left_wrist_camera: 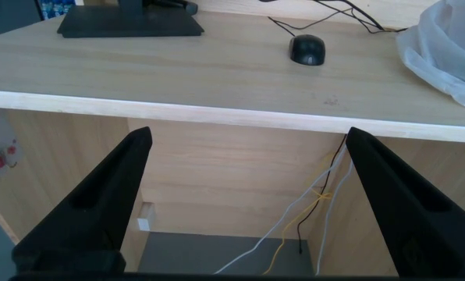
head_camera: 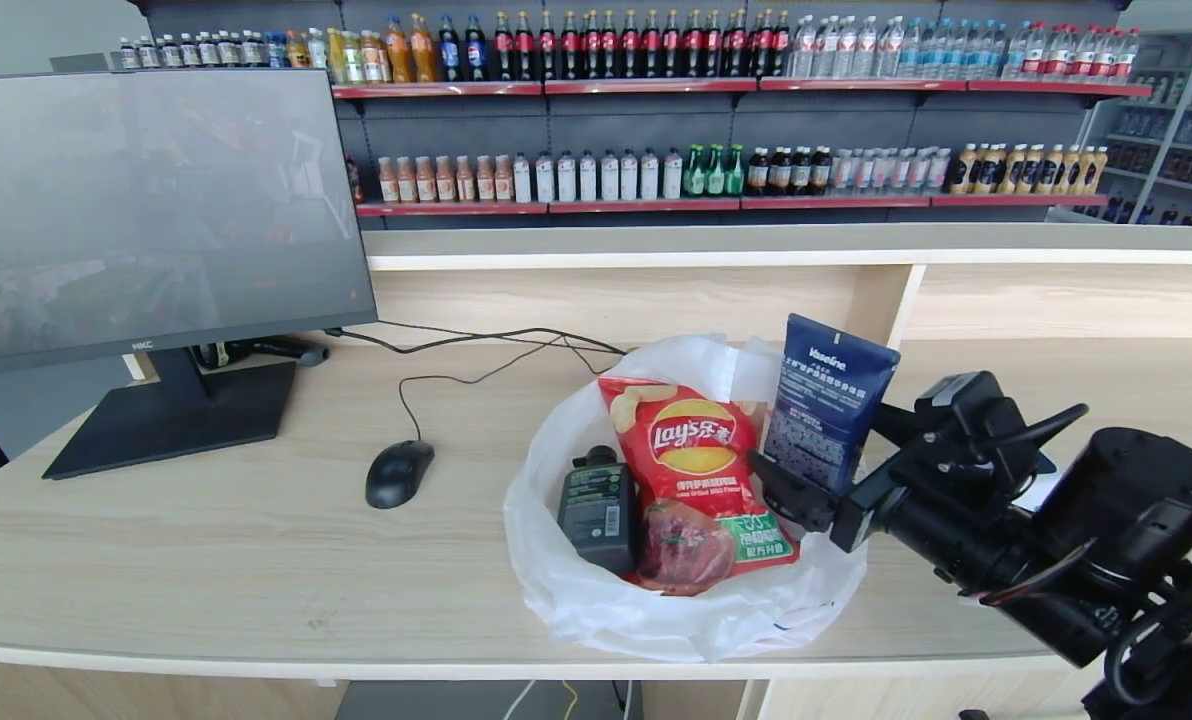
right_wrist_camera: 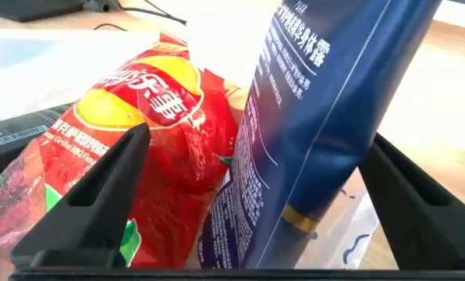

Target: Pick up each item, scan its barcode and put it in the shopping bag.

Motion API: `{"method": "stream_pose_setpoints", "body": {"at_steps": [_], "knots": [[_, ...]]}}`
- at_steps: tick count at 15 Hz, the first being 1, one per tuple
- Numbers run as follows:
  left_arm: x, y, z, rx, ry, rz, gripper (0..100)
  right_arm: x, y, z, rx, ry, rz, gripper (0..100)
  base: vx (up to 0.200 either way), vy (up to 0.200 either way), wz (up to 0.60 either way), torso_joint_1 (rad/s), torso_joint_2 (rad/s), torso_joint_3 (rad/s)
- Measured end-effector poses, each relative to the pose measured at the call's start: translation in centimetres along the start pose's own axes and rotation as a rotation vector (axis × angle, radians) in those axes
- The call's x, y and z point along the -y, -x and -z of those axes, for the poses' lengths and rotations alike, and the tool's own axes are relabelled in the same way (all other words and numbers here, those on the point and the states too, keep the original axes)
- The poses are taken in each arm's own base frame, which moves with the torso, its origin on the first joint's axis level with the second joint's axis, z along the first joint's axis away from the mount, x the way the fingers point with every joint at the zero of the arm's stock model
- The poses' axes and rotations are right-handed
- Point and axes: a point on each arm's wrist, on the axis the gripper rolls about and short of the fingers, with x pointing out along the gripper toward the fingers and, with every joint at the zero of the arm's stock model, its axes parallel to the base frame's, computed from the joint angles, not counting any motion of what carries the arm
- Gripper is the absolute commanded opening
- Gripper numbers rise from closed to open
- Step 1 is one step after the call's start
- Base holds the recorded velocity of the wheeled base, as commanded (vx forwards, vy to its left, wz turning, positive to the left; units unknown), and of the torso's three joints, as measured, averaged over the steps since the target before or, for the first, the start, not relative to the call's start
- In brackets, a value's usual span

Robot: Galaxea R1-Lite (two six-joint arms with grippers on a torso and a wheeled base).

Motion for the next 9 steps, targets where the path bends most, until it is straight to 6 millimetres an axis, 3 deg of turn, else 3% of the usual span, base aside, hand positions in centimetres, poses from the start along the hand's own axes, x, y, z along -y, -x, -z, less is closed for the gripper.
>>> {"method": "stream_pose_setpoints", "body": {"at_steps": [9], "knots": [[0.0, 0.0, 0.0, 0.000, -0.001, 0.000, 100, 0.1, 1.7, -1.2, 0.030, 0.004, 0.011, 100, 0.000, 0.000, 0.00, 0.000, 0.00, 0.000]]}}
